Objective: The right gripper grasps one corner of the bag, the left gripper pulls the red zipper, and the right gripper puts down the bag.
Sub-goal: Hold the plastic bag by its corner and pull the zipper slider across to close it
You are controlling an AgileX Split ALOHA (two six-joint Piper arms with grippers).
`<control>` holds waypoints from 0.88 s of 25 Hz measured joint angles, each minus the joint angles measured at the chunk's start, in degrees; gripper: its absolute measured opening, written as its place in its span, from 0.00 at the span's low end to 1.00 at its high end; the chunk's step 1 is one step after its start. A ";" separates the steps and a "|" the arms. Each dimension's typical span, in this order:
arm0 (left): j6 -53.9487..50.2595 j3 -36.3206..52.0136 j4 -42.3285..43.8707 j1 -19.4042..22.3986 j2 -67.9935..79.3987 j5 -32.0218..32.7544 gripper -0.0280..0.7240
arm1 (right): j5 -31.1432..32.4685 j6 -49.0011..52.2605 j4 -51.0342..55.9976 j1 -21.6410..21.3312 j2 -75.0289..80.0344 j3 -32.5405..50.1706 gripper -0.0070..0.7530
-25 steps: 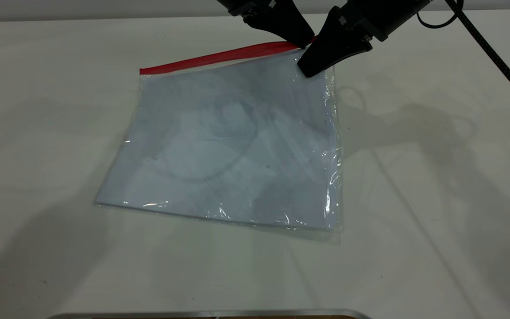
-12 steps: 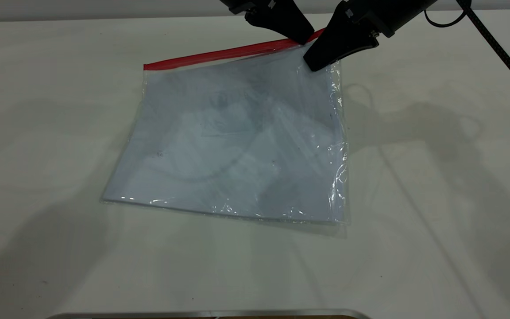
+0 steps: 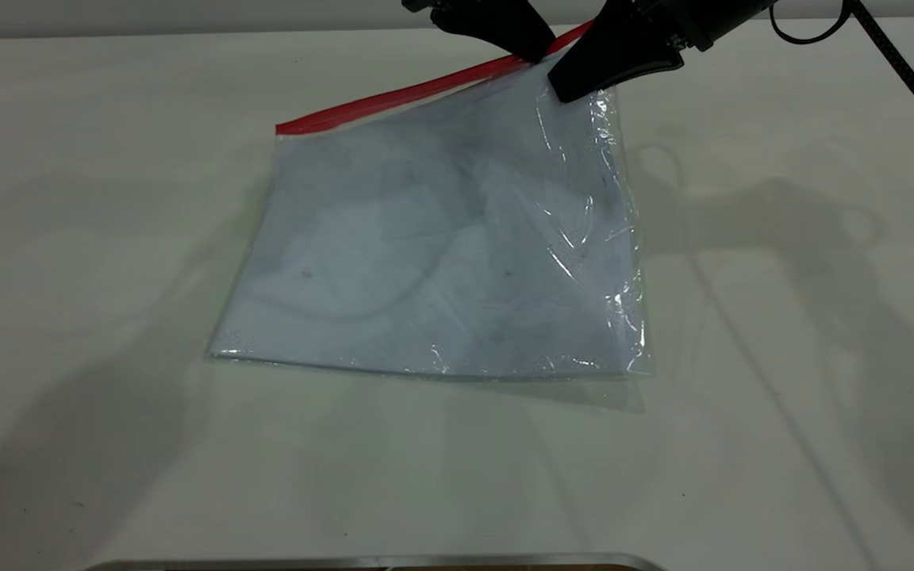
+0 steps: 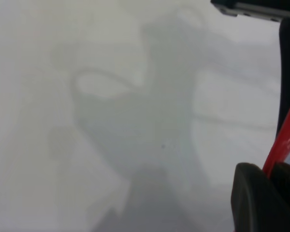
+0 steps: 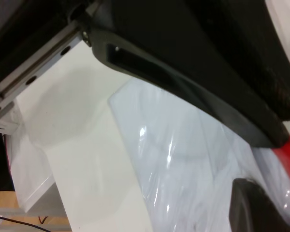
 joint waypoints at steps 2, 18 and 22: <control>0.00 0.00 0.11 0.00 0.00 -0.30 0.13 | 0.00 -0.13 0.21 0.00 0.00 0.00 0.05; 0.00 -0.10 2.35 1.53 -0.05 -0.80 0.14 | 2.51 -1.78 3.93 -2.49 0.10 0.05 0.05; 0.05 -0.10 5.04 3.12 -0.05 -1.39 0.14 | 2.81 -2.83 5.92 -3.34 0.10 0.05 0.05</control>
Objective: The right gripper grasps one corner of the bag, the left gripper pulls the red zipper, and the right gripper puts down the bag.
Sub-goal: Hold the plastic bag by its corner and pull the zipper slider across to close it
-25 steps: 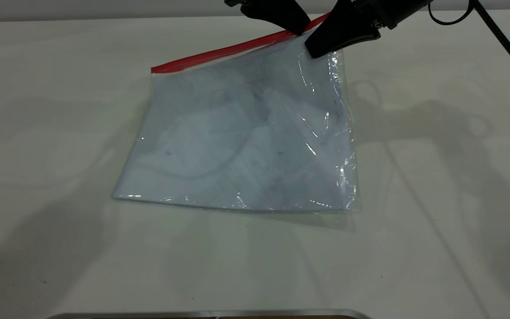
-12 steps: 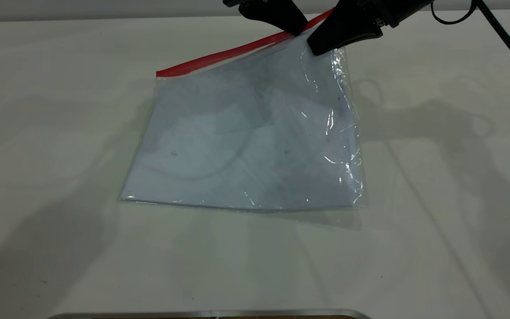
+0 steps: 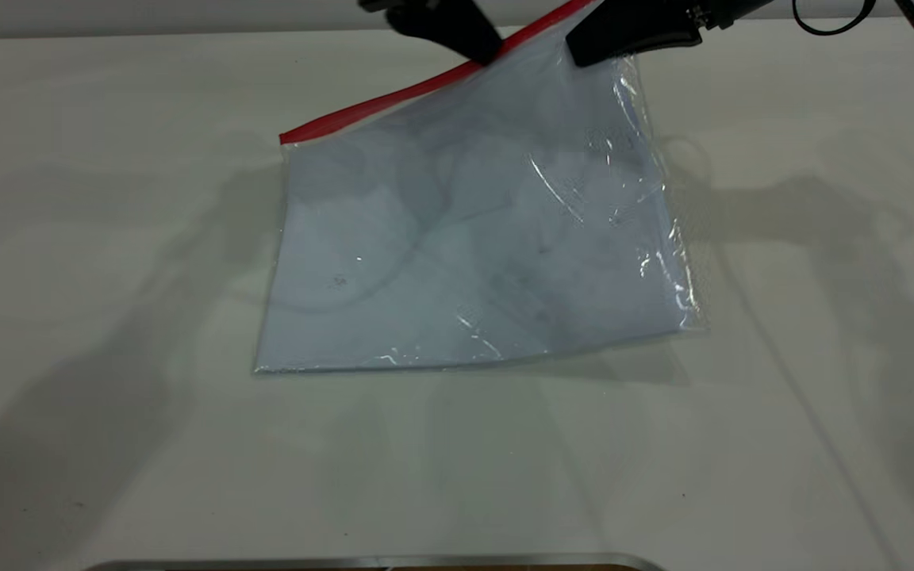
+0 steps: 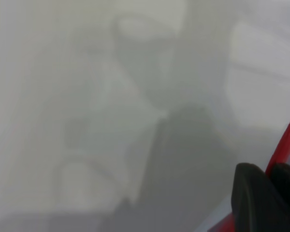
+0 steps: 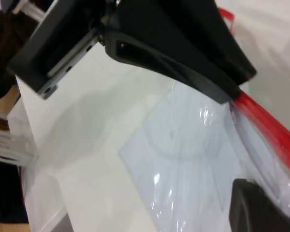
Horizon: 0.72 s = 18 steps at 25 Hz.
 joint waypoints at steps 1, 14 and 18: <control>0.00 0.00 0.34 0.24 0.00 0.00 0.14 | 0.00 -0.16 0.27 -0.19 0.00 0.00 0.05; 0.00 0.06 3.38 3.40 0.40 -0.54 0.14 | 1.68 -1.92 4.15 -2.72 0.00 0.00 0.05; 0.00 0.06 3.94 4.25 0.68 -0.66 0.15 | 2.40 -2.10 4.72 -4.05 0.00 0.00 0.05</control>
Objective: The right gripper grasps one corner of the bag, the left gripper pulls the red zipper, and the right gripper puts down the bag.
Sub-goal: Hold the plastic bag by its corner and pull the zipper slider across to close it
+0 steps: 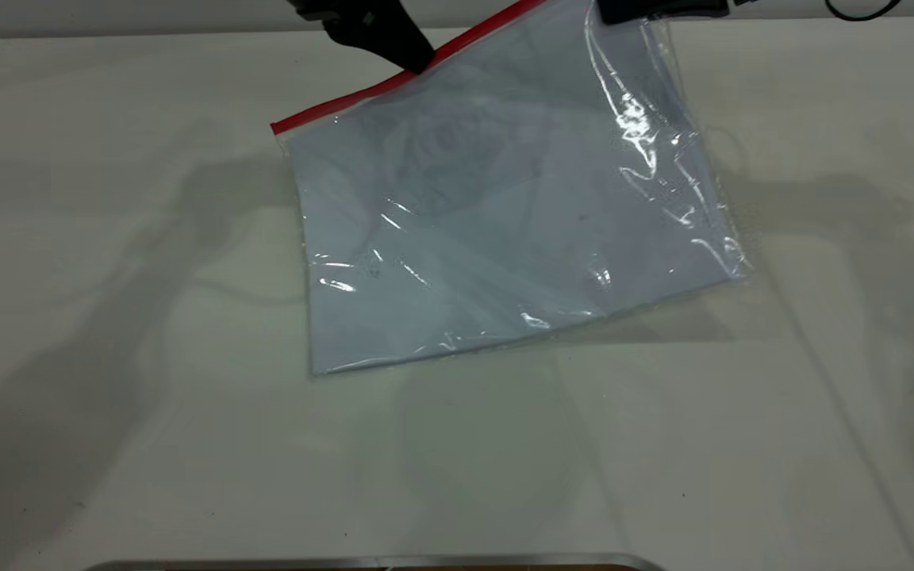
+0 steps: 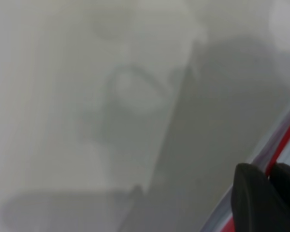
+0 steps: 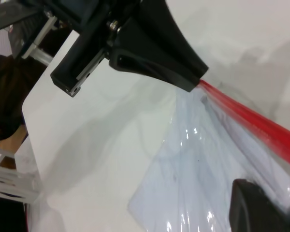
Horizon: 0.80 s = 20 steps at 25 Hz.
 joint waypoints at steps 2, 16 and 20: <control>0.00 0.00 0.96 0.27 0.00 -0.05 0.15 | 0.51 -0.02 0.31 -0.46 0.00 0.00 0.05; -5.78 0.00 10.63 2.96 0.00 0.01 0.16 | 0.65 -1.38 3.15 -2.16 0.00 0.00 0.05; -7.87 0.00 13.41 4.22 0.00 0.19 0.17 | 0.65 -1.51 3.32 -2.22 -0.05 0.00 0.05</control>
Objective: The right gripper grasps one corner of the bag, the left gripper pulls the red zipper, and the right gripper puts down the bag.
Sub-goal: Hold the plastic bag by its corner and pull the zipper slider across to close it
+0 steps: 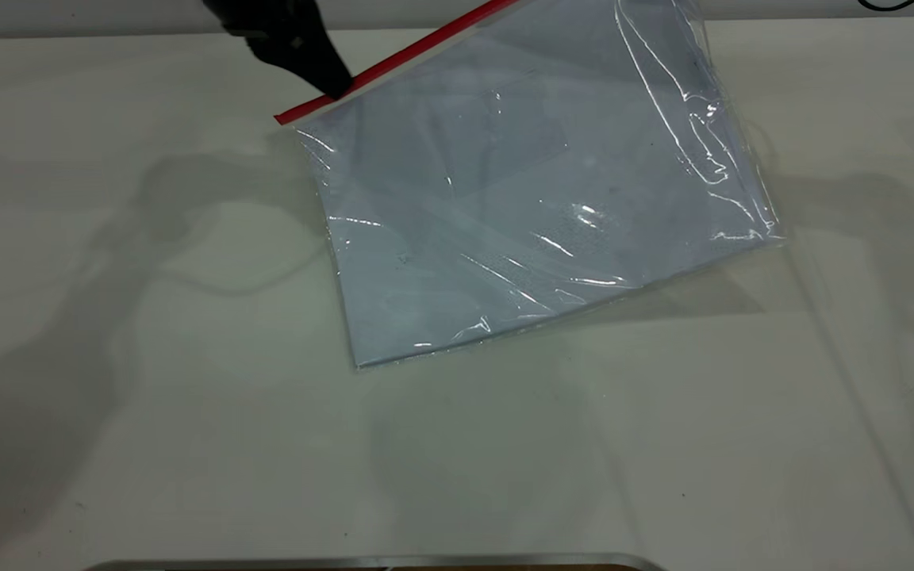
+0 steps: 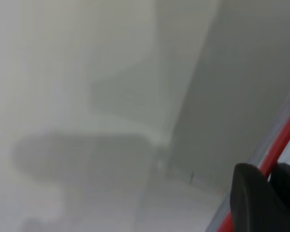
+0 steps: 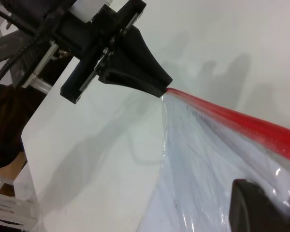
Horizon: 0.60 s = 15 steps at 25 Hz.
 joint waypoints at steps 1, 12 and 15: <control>-0.64 0.00 0.74 0.42 0.00 0.13 0.17 | 0.00 0.00 0.02 0.00 0.00 0.00 0.05; -5.46 0.04 6.11 3.63 0.00 2.33 0.18 | -0.95 -0.49 0.64 -0.25 -0.04 0.00 0.05; -5.91 0.04 3.42 3.76 0.00 2.60 0.20 | -2.43 -1.26 0.78 -0.25 -0.04 0.00 0.06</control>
